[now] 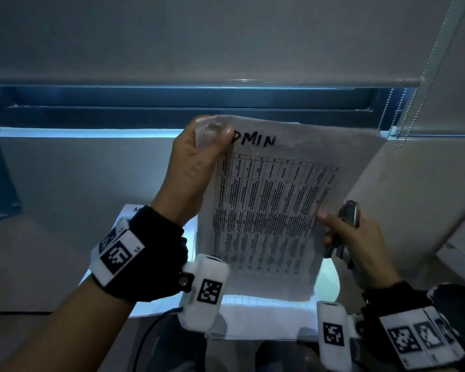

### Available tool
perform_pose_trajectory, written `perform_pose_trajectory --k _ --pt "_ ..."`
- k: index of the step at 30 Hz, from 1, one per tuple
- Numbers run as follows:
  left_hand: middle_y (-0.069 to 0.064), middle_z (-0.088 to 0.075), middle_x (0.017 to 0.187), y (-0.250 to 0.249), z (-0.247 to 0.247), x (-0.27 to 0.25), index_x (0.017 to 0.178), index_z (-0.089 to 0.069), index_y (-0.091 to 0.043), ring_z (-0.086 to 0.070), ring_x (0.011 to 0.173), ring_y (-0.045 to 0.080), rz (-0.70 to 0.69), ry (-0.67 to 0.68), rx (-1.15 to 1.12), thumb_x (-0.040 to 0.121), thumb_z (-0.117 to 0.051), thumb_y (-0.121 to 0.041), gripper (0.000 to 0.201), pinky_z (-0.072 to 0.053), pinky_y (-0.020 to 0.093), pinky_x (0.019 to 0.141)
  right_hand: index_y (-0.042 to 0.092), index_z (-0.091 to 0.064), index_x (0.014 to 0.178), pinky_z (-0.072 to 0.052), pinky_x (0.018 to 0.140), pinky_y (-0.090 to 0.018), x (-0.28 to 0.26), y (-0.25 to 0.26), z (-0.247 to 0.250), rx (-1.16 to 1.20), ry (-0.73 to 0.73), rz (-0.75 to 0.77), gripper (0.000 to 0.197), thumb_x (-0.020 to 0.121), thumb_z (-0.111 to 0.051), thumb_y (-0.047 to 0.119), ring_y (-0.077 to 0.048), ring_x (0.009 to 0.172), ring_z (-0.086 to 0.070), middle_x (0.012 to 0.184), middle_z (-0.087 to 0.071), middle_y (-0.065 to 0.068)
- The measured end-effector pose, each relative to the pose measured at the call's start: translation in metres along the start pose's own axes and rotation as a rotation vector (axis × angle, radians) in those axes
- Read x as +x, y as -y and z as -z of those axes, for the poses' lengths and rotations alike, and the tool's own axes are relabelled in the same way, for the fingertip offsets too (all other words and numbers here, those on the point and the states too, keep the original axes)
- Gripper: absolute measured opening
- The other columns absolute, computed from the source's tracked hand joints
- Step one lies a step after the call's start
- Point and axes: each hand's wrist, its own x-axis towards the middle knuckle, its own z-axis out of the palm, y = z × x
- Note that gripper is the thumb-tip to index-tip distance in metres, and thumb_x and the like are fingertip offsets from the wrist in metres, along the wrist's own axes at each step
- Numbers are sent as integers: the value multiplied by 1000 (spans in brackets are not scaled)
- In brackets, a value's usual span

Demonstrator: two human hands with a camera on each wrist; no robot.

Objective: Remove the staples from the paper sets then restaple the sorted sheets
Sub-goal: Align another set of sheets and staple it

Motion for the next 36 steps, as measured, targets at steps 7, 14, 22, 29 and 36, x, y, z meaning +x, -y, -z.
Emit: perform_pose_trajectory --k 7,14,22,29,36 --pt "1 -72 100 36 31 -21 107 -58 -9 -69 91 15 320 169 28 82 -54 -26 31 -55 25 72 6 -48 68 -37 41 -19 16 8 -4 195 -78 -4 20 84 -60 1 -11 39 -40 42 -44 2" --pt "12 -73 89 59 69 -58 97 -66 0 -71 79 24 459 46 172 89 -54 -20 25 -59 34 73 6 -48 64 -37 36 -18 28 5 -48 205 1 -156 24 84 -58 -3 -11 33 -42 39 -45 2" --pt "7 -71 68 75 183 -43 89 -62 6 -65 52 14 681 -119 325 88 -57 -3 10 -53 22 49 5 -46 66 -34 38 -19 -10 -57 -139 -238 532 -366 20 80 -50 -9 -11 34 -41 53 -42 -9" --pt "20 -70 80 117 259 -58 85 -64 1 -66 72 32 1069 -68 745 79 -71 -4 10 -53 40 73 4 -45 71 -45 50 -30 -7 -111 -217 -405 519 -604 18 83 -48 -10 -18 47 -49 60 -50 -8" --pt "11 -64 73 130 261 -54 82 -61 -3 -55 54 22 1101 -59 890 77 -69 0 10 -38 21 45 5 -45 73 -43 45 -26 4 -121 -232 -451 434 -631 17 83 -48 -8 -18 46 -51 62 -53 -8"
